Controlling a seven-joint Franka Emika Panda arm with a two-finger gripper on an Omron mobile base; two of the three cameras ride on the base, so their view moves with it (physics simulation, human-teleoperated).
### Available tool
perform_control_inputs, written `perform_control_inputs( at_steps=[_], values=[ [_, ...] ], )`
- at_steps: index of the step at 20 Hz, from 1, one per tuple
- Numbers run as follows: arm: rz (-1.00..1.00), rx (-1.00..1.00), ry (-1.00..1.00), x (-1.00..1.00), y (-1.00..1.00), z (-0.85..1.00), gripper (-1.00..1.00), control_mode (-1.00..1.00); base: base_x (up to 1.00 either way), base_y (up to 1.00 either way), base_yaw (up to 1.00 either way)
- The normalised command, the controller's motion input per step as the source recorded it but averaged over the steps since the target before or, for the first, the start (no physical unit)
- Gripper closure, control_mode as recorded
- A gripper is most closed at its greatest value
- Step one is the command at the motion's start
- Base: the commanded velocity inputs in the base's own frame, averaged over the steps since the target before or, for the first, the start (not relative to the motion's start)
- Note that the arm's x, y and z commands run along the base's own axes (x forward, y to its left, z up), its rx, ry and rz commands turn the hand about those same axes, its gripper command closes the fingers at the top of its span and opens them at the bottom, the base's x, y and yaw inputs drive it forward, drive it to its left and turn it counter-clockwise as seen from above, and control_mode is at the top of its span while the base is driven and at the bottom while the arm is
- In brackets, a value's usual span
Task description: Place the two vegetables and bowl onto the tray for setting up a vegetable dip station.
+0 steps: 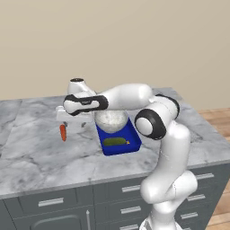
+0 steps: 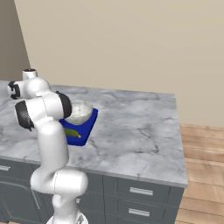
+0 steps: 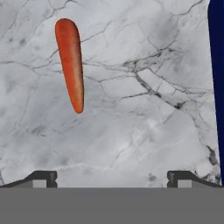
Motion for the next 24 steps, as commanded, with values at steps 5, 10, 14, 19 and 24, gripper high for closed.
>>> perform_control_inputs(
  at_steps=[5,10,14,19,24],
  values=[
    [0.04,-0.01,0.0,0.35,0.15,-0.13,-1.0,-1.0,0.0,0.0,0.0],
    [0.03,-0.02,0.0,0.31,0.14,-0.14,-1.0,-1.0,0.0,0.0,0.0],
    [0.02,-0.01,0.0,0.26,0.22,-0.17,-1.0,-1.0,0.0,0.0,0.0],
    [0.03,0.0,0.0,0.26,0.18,-0.19,-1.0,-1.0,0.0,0.0,0.0],
    [0.02,-0.01,0.0,0.24,0.12,-0.2,-1.0,-1.0,0.0,0.0,0.0]
  ],
)
